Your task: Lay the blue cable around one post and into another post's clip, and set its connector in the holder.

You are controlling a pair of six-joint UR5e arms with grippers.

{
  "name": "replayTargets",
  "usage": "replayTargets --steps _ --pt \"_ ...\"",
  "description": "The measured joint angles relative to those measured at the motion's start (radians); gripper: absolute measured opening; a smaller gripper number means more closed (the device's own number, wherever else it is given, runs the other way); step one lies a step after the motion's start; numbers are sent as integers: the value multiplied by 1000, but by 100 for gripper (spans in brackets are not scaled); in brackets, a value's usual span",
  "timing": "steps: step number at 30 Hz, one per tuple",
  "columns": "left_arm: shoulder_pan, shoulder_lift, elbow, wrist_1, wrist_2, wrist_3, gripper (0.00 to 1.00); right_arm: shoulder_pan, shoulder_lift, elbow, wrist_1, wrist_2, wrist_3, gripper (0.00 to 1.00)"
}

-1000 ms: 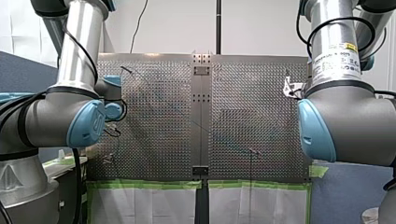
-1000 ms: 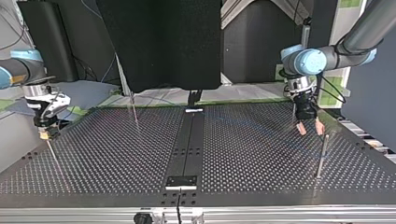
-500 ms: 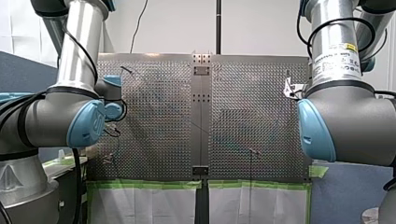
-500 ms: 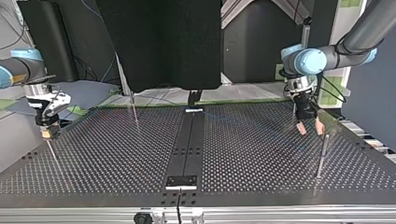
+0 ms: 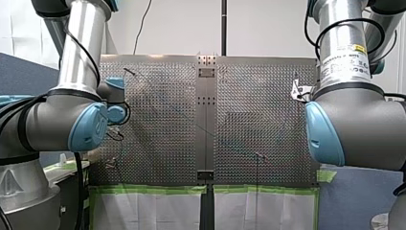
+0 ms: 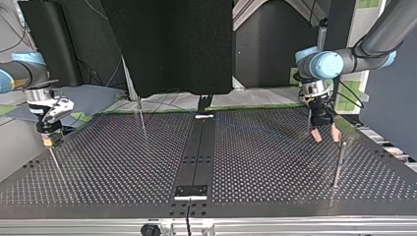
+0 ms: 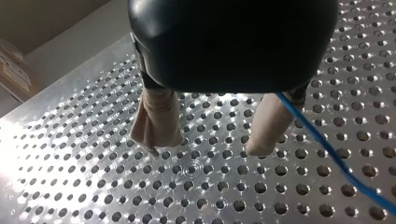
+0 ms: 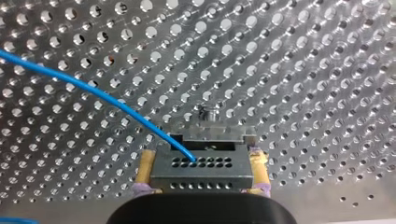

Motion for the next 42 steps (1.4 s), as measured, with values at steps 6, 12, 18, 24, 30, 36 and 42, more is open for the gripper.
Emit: replayTargets --steps 6,12,18,24,30,36,42 --pt "0 0 0 0 0 0 100 0 1 -1 -21 3 41 49" --pt "0 0 0 0 0 0 100 1 2 0 -36 5 76 100" --pt "0 0 0 0 0 0 100 7 3 0 -45 2 85 100" --pt "-1 0 -1 0 -1 3 100 11 3 0 -47 1 85 100" --pt "-2 0 -1 0 -4 6 100 10 3 0 -47 1 86 100" --pt "-4 0 -1 -2 -7 8 100 6 2 0 -50 2 90 100" --pt "-6 0 -1 -3 -9 9 100 4 2 0 -55 1 95 100"
